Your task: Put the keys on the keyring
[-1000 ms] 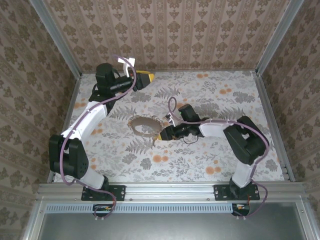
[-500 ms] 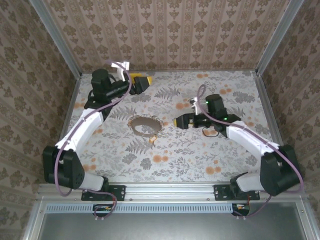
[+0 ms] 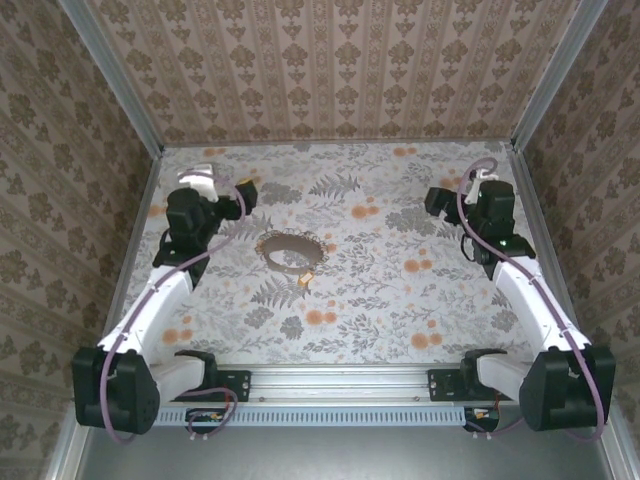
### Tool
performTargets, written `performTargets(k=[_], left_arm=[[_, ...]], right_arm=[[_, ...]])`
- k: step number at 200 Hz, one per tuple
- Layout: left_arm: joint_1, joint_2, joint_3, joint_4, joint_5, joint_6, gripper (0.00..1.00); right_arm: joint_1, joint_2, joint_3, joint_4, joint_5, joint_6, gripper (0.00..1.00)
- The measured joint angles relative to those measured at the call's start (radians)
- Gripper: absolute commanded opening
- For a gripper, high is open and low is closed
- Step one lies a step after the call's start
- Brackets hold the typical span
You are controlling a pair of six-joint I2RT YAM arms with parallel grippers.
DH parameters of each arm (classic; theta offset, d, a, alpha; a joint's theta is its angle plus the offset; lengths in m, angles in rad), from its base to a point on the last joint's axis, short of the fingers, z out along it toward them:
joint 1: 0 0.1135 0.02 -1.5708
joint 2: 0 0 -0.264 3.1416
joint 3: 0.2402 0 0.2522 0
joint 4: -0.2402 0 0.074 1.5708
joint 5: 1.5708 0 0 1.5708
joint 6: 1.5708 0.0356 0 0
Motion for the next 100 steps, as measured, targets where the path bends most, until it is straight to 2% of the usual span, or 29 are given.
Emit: performTargets(k=[27, 45, 78, 100], left_arm=[[0.109, -0.024, -0.148, 0.046, -0.079, 0.046, 1.00], [0.147, -0.034, -0.231, 0.087, -0.126, 0.082, 1.00], [0.184, -0.021, -0.328, 0.193, -0.164, 0.141, 1.00], [0.185, 0.077, -0.360, 0.319, -0.172, 0.177, 1.00]], right_arm=[[-0.015, 0.022, -0.099, 0.085, 0.150, -0.044, 1.00], [-0.018, 0.041, -0.159, 0.174, 0.210, -0.064, 1.00], [-0.019, 0.091, -0.254, 0.353, 0.244, -0.097, 1.00], [-0.019, 0.149, -0.305, 0.488, 0.242, -0.118, 0.99]])
